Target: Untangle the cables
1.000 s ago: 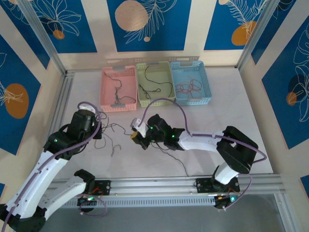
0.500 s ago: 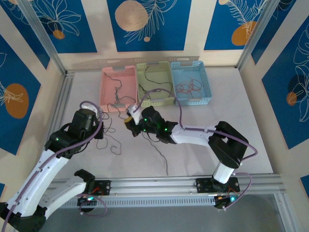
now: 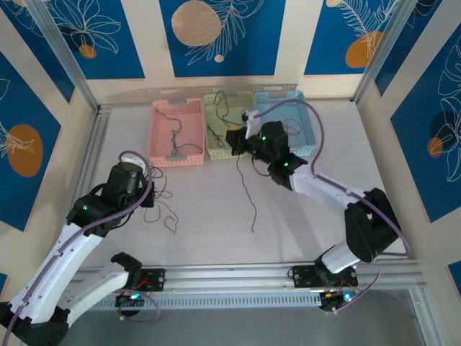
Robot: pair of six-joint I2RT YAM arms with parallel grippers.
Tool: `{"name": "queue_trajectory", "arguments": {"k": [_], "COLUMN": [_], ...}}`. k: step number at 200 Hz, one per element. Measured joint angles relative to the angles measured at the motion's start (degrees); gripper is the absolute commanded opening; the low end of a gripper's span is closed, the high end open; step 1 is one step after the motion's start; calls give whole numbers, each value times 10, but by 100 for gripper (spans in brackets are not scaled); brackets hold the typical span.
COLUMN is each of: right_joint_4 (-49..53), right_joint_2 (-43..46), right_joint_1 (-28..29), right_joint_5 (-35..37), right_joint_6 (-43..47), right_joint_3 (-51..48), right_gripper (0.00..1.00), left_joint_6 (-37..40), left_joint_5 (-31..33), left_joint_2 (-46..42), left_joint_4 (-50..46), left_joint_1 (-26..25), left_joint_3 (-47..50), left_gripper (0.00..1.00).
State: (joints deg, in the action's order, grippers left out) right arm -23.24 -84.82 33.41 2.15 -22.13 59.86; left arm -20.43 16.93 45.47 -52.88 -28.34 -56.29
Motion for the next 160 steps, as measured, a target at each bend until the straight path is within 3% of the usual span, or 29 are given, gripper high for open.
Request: {"name": "queue_trajectory", "arguments": {"k": [25, 56, 126, 160], "right_joint_4": [-4, -54, -201, -212], "right_joint_2": [17, -32, -294, -410], "right_joint_1": [-8, -22, -76, -91], "right_joint_5": [0, 0, 31, 60], "right_joint_6": [-5, -7, -33, -72], "right_joint_3": [48, 122, 322, 434], "right_gripper": [0, 0, 0, 0], "left_joint_6": [0, 0, 0, 0], "left_joint_5": [-1, -3, -4, -4], "left_joint_2": [6, 11, 12, 14], "left_joint_4": [0, 0, 1, 2], "left_joint_1": [0, 0, 0, 0], "left_joint_3": [0, 2, 3, 3], "left_gripper": [0, 0, 0, 0]}}
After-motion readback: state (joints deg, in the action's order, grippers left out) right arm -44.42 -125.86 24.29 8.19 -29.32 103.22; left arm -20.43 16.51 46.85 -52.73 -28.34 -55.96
